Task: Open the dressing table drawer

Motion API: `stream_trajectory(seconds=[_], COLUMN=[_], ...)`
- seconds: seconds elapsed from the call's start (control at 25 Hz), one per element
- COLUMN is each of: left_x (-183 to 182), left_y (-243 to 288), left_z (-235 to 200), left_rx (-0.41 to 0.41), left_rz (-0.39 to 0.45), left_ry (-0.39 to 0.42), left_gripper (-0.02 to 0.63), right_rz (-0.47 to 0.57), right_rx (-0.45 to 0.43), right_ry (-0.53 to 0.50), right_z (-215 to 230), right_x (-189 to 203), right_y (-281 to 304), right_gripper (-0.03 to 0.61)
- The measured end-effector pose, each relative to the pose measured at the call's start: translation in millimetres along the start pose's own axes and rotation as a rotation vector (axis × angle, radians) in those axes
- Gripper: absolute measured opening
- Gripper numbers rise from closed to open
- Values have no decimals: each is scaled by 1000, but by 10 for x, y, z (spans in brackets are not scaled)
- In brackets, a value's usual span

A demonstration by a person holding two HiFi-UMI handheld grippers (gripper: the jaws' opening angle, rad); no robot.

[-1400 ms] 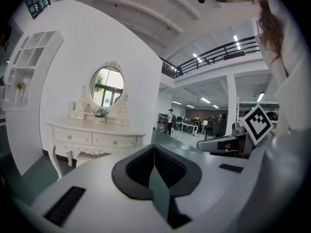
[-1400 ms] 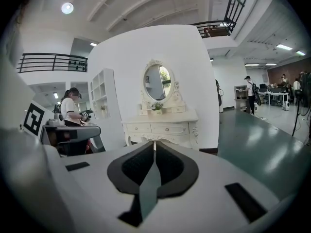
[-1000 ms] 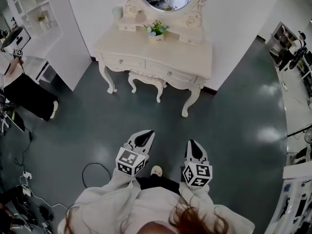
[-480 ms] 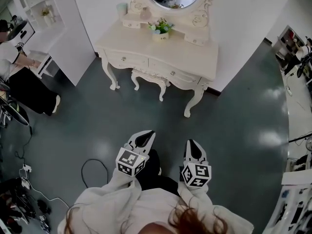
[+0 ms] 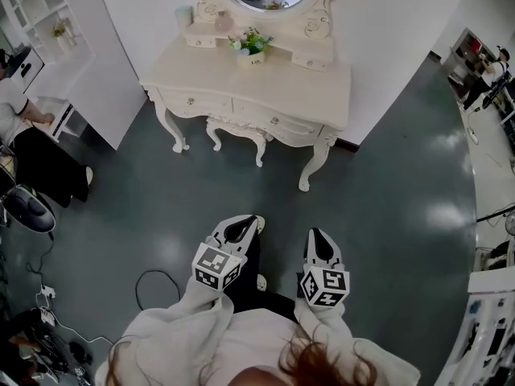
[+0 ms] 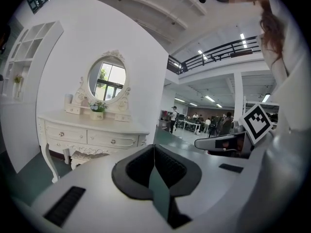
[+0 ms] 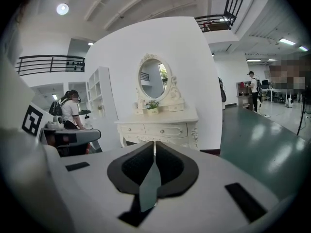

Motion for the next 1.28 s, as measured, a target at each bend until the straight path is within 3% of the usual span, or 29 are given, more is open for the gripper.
stream_trajectory(seconds=[0.84, 1.28], left_x=[-609, -747], left_y=[1184, 1696], left_z=[-1181, -1805], left_rx=[52, 64], left_rz=[-2, 9], left_ry=[35, 36], left_gripper=[18, 18], right_rz=[22, 30], right_rx=[24, 50], right_ry=[37, 41], right_z=[69, 77], right_x=[-856, -1145], right_y=[1416, 2076], right_gripper=[40, 40])
Point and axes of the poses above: the fingertips, and each gripper's own axes: y forward along the fingers, z to its right, x out of its underside, the point moved 9 cm from there along -y, backward along the fingers, and after that the axes turned 8 degrees about y, right-handed, at the moved point
